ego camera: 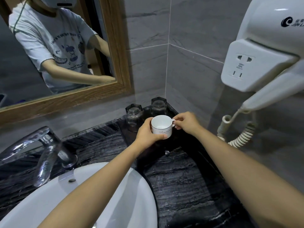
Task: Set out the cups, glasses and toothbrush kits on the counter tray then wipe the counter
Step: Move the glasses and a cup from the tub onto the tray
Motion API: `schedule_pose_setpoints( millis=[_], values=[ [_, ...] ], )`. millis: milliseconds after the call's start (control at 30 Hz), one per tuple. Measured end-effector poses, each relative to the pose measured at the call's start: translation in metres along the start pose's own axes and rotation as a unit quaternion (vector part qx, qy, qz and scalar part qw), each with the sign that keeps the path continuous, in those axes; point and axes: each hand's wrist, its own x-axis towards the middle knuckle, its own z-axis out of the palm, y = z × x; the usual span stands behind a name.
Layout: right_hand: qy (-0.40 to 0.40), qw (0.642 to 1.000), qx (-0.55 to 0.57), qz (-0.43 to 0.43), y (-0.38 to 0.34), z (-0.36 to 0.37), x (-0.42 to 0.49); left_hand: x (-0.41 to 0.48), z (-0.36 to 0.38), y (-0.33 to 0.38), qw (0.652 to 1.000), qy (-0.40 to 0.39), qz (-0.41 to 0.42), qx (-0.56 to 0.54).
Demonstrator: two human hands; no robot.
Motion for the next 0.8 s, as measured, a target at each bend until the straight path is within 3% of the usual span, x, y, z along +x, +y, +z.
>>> schedule_pose_setpoints(
  millis=[267,667,800],
  values=[
    [0.109,0.987,0.053,0.102,0.036,0.014,0.029,0.030,0.041,-0.006,0.999,0.024,-0.022,0.040],
    [0.107,0.987,0.041,0.116,0.055,0.017,0.041,0.043,0.061,-0.014,0.997,0.021,-0.027,0.062],
    [0.097,0.990,-0.018,0.098,0.046,0.013,0.031,0.036,0.055,-0.013,0.995,0.016,-0.028,0.100]
  ],
)
